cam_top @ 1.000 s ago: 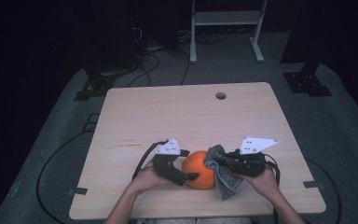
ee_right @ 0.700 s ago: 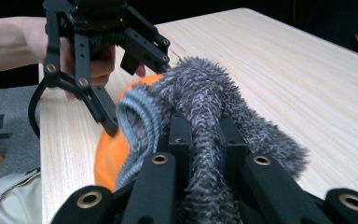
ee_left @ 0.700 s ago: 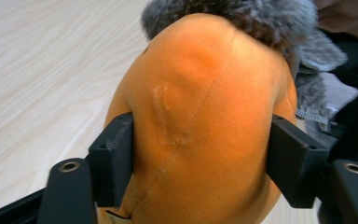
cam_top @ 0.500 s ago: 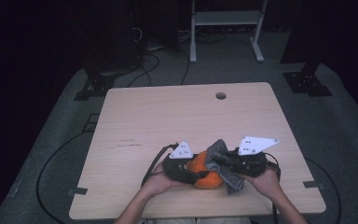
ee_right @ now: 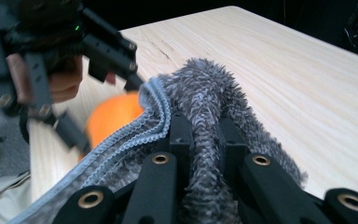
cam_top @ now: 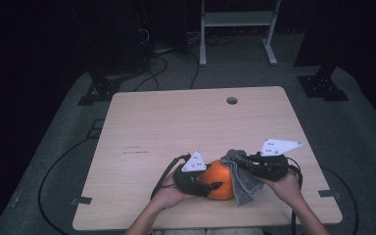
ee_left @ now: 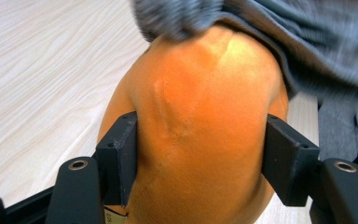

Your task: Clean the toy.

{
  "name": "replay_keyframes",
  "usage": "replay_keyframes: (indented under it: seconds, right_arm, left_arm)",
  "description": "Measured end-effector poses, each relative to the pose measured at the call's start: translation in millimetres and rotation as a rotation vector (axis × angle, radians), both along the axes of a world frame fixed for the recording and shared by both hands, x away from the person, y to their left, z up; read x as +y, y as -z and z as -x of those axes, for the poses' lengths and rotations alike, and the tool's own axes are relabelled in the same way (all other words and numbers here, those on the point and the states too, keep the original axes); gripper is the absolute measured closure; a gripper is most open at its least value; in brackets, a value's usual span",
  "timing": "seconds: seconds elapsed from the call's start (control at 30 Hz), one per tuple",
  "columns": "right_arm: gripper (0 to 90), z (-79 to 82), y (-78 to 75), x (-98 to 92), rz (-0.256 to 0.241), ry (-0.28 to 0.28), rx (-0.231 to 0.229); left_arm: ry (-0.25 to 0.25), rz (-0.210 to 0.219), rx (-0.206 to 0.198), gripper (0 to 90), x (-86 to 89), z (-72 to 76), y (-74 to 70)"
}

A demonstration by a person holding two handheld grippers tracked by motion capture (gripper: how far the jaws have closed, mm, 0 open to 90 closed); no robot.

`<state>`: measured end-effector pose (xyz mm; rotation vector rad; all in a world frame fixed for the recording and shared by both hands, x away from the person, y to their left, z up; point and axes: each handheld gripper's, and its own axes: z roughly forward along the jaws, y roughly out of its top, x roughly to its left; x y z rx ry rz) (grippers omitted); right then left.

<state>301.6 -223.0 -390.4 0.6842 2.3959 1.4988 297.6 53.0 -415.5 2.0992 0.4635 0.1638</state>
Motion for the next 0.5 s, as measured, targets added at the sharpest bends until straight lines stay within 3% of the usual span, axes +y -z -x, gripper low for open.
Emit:
replay_keyframes:
  seconds: [0.13, 0.23, 0.4, 0.5]
  right_arm:
    - [79.8, 7.9, 5.7, -10.9, -0.017, 0.014, 0.013]
    - [79.8, 13.9, 3.4, -9.9, -0.006, 0.014, -0.012]
    - [79.8, 18.2, -8.7, 7.1, 0.01, -0.031, -0.046]
    - [79.8, 16.8, -15.7, 23.4, 0.018, -0.076, -0.057]
  left_arm:
    - [-0.031, 0.023, 0.034, 35.0, 0.0, -4.7, -1.5]
    - [-0.055, 0.029, 0.052, 34.8, -0.9, -7.5, -2.6]
    - [-0.115, 0.023, 0.058, 34.5, -12.3, -9.5, -4.6]
    - [-0.114, 0.0, 0.035, 34.5, -22.3, -7.6, -6.0]
